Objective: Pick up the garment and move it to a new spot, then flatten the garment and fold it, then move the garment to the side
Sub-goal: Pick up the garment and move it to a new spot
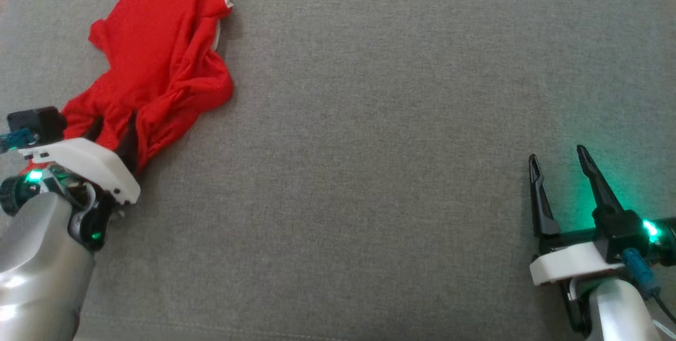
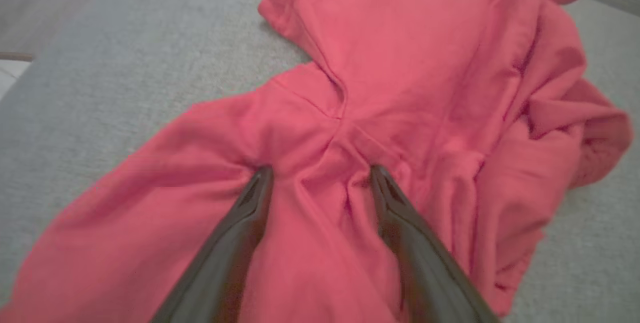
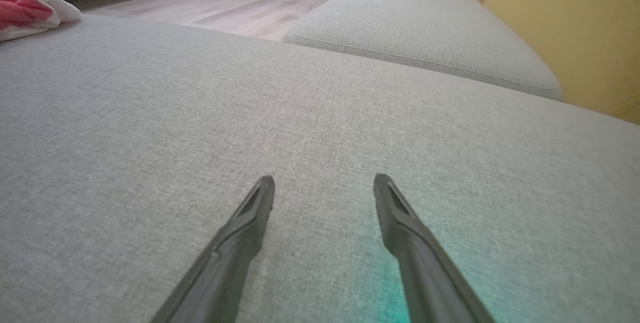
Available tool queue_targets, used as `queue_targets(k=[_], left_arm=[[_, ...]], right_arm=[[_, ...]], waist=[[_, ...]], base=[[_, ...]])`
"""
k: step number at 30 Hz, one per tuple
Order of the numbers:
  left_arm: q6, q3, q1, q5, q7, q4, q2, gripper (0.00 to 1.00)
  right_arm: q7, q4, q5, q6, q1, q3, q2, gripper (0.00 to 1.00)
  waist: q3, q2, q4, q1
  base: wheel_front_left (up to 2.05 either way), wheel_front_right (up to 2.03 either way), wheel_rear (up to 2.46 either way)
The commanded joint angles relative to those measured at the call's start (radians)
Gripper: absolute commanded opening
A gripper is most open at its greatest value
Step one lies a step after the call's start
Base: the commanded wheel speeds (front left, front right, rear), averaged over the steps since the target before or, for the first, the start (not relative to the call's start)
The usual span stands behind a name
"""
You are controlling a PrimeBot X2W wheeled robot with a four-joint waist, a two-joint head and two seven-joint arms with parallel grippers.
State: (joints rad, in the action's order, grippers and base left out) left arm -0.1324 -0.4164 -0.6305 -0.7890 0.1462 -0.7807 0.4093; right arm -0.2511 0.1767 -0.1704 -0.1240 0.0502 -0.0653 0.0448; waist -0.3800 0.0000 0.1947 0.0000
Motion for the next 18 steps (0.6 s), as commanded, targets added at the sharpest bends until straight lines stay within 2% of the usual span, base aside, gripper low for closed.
queue_targets(k=[1, 6, 7, 8, 9, 12, 18], left_arm=[[0.002, -0.011, -0.033, -0.030, 0.024, -0.003, 0.056, 1.00], [0.002, -0.073, -0.036, -0.063, 0.033, -0.046, 0.063, 1.00], [0.002, -0.086, -0.038, -0.067, 0.034, -0.058, 0.066, 0.82], [0.002, -0.099, -0.042, -0.071, 0.032, -0.065, 0.067, 0.30], [0.002, -0.109, -0.045, -0.081, 0.029, -0.070, 0.066, 0.00], [0.002, -0.145, -0.054, -0.114, 0.029, -0.059, 0.072, 0.00], [0.002, -0.150, -0.060, -0.209, -0.080, 0.064, 0.120, 0.00]], right_arm=[[-0.011, -0.035, -0.006, -0.007, -0.003, 0.024, 0.005, 1.00], [-0.011, -0.037, -0.003, -0.007, 0.001, 0.023, 0.005, 1.00], [-0.011, -0.036, -0.002, -0.007, 0.002, 0.024, 0.005, 1.00], [-0.011, -0.036, -0.001, -0.007, 0.003, 0.025, 0.005, 1.00], [-0.011, -0.036, 0.001, -0.007, 0.004, 0.025, 0.005, 1.00], [-0.011, -0.035, 0.006, -0.007, 0.005, 0.024, 0.005, 1.00], [-0.011, -0.019, 0.042, -0.007, 0.005, 0.032, 0.005, 1.00]], waist=[[-0.001, 0.0000, -0.007, 0.0000], [-0.003, 0.0000, -0.010, 0.0000], [-0.003, 0.0000, -0.011, 0.0000], [-0.003, 0.0000, -0.011, 0.0000], [-0.003, 0.0000, -0.010, 0.0000], [0.002, 0.0000, -0.007, 0.0000], [0.056, 0.0000, -0.010, 0.0000]], base=[[0.00, 0.00, 0.00], [0.00, 0.00, 0.00], [0.00, 0.00, 0.00], [0.00, 0.00, 0.00], [0.00, 0.00, 0.00], [0.00, 0.00, 0.00], [0.00, 0.00, 0.00]])
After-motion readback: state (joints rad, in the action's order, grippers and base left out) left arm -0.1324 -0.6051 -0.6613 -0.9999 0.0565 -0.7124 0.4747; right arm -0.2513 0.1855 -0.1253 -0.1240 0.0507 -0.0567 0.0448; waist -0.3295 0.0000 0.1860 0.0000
